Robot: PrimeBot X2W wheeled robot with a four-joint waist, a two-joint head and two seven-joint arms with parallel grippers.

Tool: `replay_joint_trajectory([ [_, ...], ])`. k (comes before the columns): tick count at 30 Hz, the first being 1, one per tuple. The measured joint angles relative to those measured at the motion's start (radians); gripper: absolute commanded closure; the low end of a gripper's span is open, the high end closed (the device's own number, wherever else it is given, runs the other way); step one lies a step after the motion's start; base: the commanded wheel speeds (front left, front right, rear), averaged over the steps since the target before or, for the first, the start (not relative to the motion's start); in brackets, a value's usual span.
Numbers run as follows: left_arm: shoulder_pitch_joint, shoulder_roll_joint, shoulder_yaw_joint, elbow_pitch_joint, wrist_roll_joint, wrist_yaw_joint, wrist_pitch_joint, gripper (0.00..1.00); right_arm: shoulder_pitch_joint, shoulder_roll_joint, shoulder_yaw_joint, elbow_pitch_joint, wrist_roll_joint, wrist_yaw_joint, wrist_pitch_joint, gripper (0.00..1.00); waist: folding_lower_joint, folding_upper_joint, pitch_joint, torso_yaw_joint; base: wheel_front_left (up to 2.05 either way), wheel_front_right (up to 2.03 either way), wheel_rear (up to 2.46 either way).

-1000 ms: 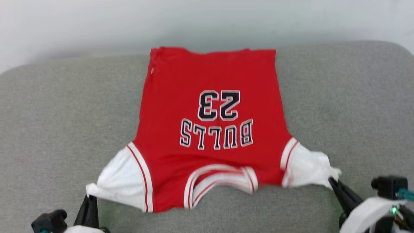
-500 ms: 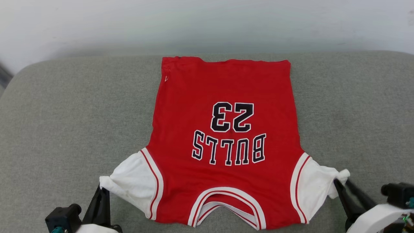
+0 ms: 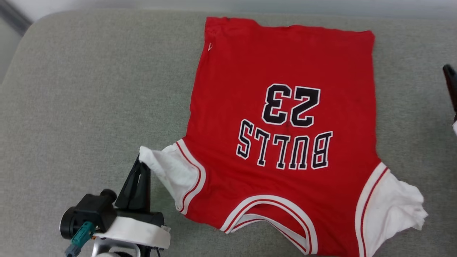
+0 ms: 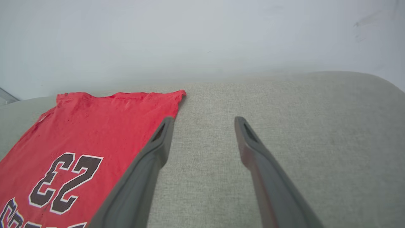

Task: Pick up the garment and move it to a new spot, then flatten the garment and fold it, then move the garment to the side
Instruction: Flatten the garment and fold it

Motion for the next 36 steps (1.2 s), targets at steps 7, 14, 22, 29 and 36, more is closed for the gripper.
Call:
replay_joint_trajectory([
  [7, -0.077, -0.021, -0.058, -0.028, 0.041, -0.018, -0.021, 1.00, -0.269, -0.098, 0.070, 0.118, -0.001, 0.000, 0.183, 0.00, 0.0001, 0.0000, 0.116, 0.083, 0.00, 0.00, 0.00],
  [14, -0.124, -0.040, -0.099, -0.038, 0.060, -0.035, -0.037, 1.00, -0.452, -0.116, 0.110, 0.237, -0.018, 0.000, 0.371, 0.00, 0.0001, 0.0000, 0.219, 0.162, 0.00, 0.00, 0.00],
  [22, -0.152, -0.058, -0.114, -0.025, 0.063, -0.045, -0.048, 1.00, -0.529, -0.107, 0.078, 0.357, -0.020, 0.000, 0.517, 0.00, 0.0000, 0.0000, 0.287, 0.223, 0.00, 0.00, 0.00],
  [29, -0.154, -0.062, -0.109, -0.003, 0.061, -0.051, -0.055, 1.00, -0.547, -0.099, 0.038, 0.392, -0.047, 0.000, 0.590, 1.00, 0.0000, 0.0000, 0.275, 0.231, 0.00, 0.00, 0.00],
  [36, -0.138, -0.051, -0.070, 0.030, 0.049, -0.048, -0.057, 1.00, -0.483, -0.105, 0.086, 0.330, -0.094, 0.000, 0.579, 1.00, 0.0001, 0.0000, 0.187, 0.205, 0.00, 0.00, 0.00],
])
